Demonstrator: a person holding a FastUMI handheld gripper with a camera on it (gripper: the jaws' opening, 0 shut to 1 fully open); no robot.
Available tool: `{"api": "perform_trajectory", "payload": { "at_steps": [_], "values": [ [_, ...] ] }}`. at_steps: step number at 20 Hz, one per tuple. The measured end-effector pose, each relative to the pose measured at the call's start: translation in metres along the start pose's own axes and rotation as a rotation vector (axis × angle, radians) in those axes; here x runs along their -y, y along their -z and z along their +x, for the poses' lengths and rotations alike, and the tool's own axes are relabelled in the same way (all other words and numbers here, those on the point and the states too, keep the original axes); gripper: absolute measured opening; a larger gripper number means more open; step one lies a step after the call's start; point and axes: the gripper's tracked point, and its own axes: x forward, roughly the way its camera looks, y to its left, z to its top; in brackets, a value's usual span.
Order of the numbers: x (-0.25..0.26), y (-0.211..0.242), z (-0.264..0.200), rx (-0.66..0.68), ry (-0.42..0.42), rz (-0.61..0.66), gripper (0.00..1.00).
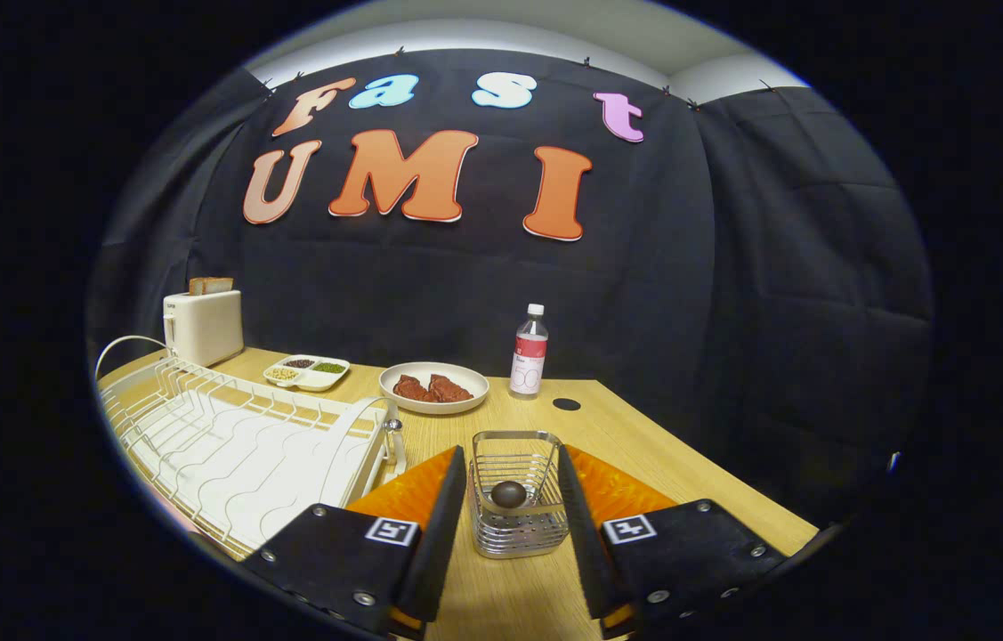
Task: Take the plate from the dish rack, then take the spoon from the basket and place it into the plate.
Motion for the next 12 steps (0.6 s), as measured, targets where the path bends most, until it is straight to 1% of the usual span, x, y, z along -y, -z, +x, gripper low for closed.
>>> {"api": "perform_trajectory", "payload": {
  "at_steps": [1,2,3,4,5,6,9,12],
  "values": [
    [0.003,-0.003,0.002,0.011,0.020,0.000,0.41],
    [0.002,-0.006,0.005,0.020,0.021,0.014,0.32],
    [0.000,-0.007,0.003,0.021,0.020,0.022,0.16],
    [0.001,-0.008,0.005,0.021,0.026,0.025,0.13],
    [0.004,-0.009,0.003,0.016,0.036,0.025,0.08],
    [0.004,-0.015,-0.001,0.022,0.032,0.028,0.06],
    [0.013,-0.042,-0.018,0.071,0.047,0.034,0.06],
    [0.021,-0.074,-0.046,0.124,0.052,0.020,0.06]
  ]
}}
